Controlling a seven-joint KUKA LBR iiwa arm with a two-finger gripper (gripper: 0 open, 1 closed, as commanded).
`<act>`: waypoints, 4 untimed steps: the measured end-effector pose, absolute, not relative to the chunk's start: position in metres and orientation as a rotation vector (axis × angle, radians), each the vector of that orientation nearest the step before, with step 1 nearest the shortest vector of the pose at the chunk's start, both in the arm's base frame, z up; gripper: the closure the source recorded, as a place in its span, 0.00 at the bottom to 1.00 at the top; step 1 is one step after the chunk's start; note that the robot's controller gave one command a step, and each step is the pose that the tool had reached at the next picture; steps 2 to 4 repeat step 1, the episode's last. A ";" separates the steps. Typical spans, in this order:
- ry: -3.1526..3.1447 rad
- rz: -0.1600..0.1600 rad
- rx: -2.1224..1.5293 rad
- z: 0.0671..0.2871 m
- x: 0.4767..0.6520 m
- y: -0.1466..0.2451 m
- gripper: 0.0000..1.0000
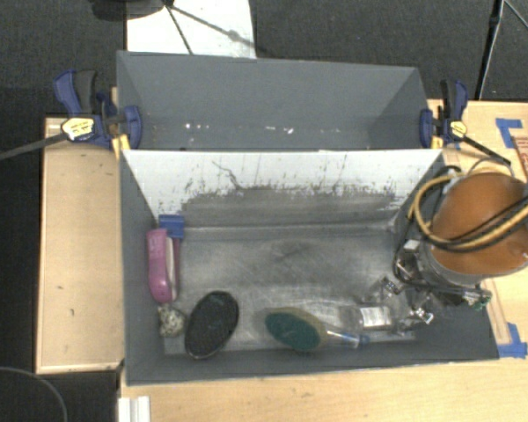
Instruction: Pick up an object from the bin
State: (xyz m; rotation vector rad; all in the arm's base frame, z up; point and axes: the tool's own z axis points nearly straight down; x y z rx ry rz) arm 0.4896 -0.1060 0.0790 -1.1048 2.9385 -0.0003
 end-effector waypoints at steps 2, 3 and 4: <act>2.918 -0.009 -1.139 0.206 0.497 -0.122 1.00; 2.918 -0.009 -1.139 0.206 0.497 -0.122 1.00; 2.918 -0.009 -1.139 0.206 0.497 -0.122 1.00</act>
Offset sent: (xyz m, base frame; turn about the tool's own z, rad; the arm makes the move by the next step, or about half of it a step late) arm 0.0053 -0.0154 0.1223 -0.0288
